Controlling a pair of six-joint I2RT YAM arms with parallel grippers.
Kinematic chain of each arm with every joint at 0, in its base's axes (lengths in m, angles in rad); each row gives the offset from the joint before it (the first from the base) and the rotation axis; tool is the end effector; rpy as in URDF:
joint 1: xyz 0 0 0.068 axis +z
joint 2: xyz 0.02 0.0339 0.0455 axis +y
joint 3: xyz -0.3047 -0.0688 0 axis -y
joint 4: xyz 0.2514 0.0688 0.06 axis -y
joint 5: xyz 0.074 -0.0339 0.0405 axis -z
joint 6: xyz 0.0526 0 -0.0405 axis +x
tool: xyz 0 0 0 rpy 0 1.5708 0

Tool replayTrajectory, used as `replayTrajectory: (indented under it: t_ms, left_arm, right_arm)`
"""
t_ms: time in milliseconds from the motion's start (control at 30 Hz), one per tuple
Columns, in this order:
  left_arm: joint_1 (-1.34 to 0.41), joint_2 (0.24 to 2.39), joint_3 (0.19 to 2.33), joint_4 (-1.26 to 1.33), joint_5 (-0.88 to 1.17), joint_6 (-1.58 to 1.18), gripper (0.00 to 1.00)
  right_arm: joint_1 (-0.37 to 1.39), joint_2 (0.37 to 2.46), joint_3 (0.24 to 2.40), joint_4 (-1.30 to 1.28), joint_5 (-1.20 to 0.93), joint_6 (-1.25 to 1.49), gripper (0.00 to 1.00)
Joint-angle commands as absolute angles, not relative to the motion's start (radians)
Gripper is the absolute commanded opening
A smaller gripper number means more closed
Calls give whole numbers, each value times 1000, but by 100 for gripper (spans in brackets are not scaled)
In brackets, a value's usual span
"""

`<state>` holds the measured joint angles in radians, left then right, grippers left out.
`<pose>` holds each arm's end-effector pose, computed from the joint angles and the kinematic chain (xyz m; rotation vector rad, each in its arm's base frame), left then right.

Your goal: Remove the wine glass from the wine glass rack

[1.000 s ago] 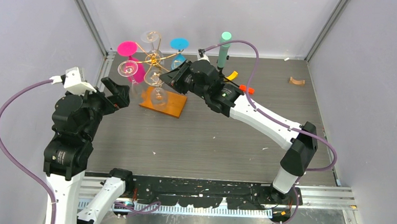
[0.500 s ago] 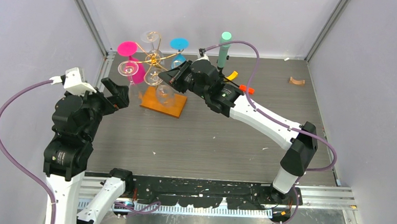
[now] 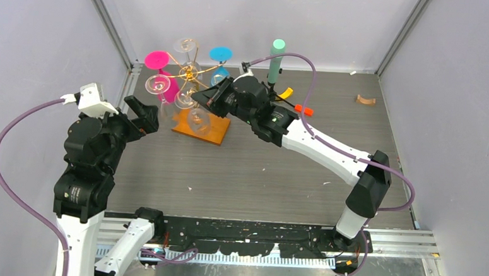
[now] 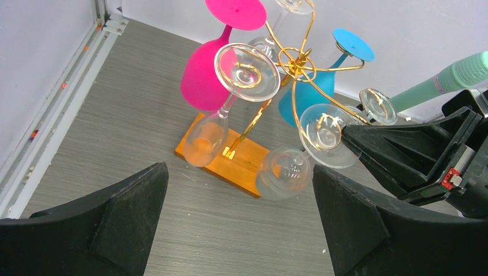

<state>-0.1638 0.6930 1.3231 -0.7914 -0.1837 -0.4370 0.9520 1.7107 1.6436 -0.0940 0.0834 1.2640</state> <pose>0.0780 -0.0031 0.4846 -0.3703 1.6978 -0.2835 0.2600 0.3576 0.4380 0.3814 1.9675 1.4871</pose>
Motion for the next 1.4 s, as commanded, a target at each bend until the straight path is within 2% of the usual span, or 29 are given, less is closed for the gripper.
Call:
replayTrajectory:
  t_ms: [0,700,1067,1367]
  left_arm:
    - [-167,685,1319,-785,-202,-425,100]
    - [-176,683,1325,-789,-227,-410,100]
    - [-178,682,1324,-791,-228,-408,100]
    - [-179,684,1322,-790,-190,-405,100]
  right_arm:
    - [960,1676,1705,-5,71,1269,0]
    - [961,1795,1848,-9,101,1239,0]
    - [963,1805,1885,-5,235,1149,0]
    - [963,1758,1867,-50,345,1182,0]
